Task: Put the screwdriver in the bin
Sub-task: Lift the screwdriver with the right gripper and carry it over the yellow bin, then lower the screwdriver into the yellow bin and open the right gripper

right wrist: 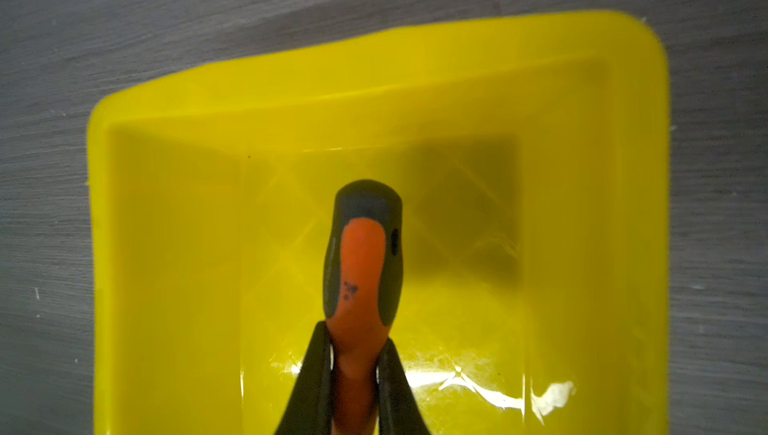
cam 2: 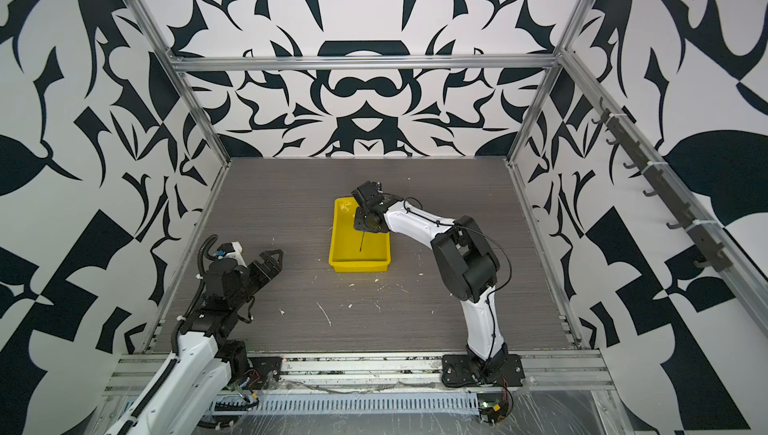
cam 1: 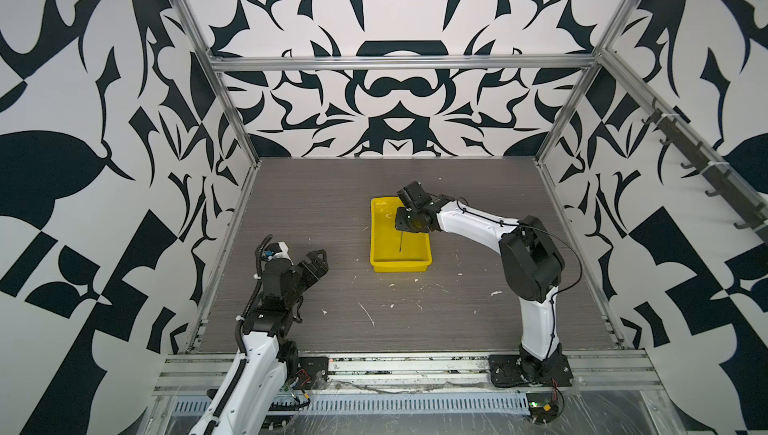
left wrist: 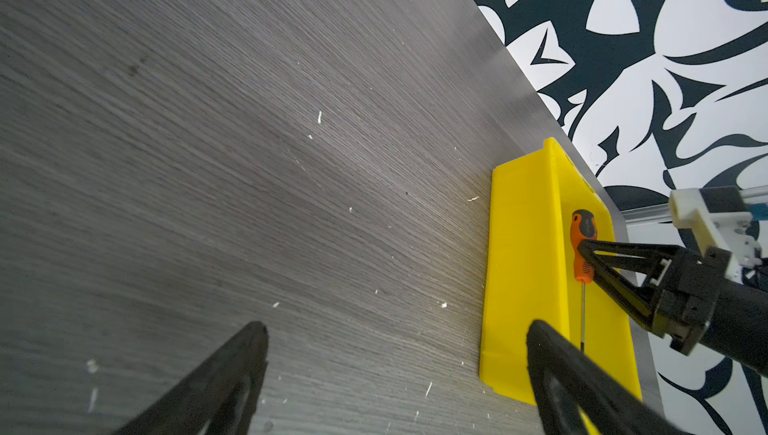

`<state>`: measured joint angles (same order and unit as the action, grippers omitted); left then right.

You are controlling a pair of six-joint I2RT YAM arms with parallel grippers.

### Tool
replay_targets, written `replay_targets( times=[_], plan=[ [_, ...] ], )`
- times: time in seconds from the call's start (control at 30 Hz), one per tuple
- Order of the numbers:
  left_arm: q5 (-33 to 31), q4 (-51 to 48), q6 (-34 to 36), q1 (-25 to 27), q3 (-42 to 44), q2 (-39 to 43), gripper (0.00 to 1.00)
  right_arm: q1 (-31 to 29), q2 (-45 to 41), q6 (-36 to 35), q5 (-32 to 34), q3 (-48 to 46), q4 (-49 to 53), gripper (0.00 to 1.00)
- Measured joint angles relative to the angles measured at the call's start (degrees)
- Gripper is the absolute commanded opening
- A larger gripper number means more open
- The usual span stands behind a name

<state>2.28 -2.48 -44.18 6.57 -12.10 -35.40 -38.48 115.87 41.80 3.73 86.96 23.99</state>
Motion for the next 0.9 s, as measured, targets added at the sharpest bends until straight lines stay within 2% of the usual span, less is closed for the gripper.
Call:
replay_targets(
  times=[0.2,0.53,0.67,0.9],
  plan=[
    [-0.04,0.00,-0.11,0.00,0.00,-0.02,1.00,0.04,5.01,0.04,-2.19,5.51,3.45,0.15],
    [-0.11,-0.02,-0.24,0.00,0.00,-0.44,1.00,0.15,6.16,0.04,-2.62,5.77,5.79,0.26],
    [-0.09,-0.02,-0.37,0.00,0.00,-0.63,1.00,0.15,5.68,0.20,-3.23,5.75,5.88,0.35],
    [-0.04,-0.02,-0.39,0.00,0.00,-2.21,1.00,0.20,-0.57,-1.07,-3.41,3.26,6.67,0.38]
  ],
)
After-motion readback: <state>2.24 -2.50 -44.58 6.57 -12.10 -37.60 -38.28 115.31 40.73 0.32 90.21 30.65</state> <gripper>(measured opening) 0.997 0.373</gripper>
